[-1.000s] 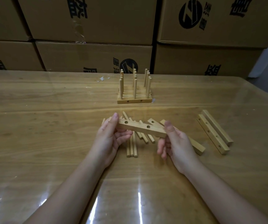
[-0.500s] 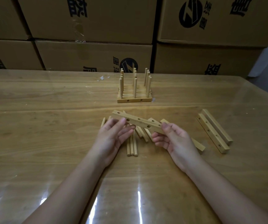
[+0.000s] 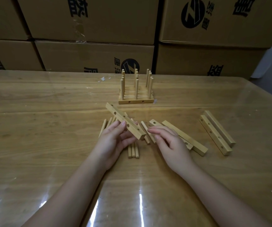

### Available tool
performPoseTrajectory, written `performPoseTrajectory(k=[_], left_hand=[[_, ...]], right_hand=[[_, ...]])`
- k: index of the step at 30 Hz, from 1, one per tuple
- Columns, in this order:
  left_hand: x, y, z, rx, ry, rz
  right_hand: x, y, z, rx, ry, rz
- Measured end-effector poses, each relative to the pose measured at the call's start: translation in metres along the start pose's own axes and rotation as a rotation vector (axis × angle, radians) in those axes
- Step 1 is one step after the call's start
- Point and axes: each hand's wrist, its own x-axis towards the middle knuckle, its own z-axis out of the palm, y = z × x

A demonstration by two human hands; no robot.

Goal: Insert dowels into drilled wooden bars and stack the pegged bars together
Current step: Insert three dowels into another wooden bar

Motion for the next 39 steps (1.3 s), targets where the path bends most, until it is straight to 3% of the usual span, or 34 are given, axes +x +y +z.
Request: performPoseTrajectory(k=[6,19,23,27,28,39], left_hand=[[0.004,0.001,-0.006,-0.173,0.051,-0.004],[0.004,-0.002,-0.006,-0.078,-0.012,-0.024],[0.005,-0.004,-0.005,-0.045,-0.029,-0.016],[0.004,-0.007,-0.005,0.095,-0.044,0.002],[0.004,-0.008,-0.005,0.112,-0.047,0.005],[-0.001,-0.006,-0.002,0.269,-0.147,0.015]], right_hand=[[-0.003,0.002,0.007,-0.369,-0.202,0.017],[0.002,0.008,-0.011,-0.687,0.024,0.055],[0.004,0.011,-0.01,-0.379,0.12,0.061],[0.009,0.008,-0.018,0.573,0.175,0.339],[0.01,0.008,-0.021,0.719,0.17,0.376],[0.012,0.012,-0.029,1.029,0.023,0.387]])
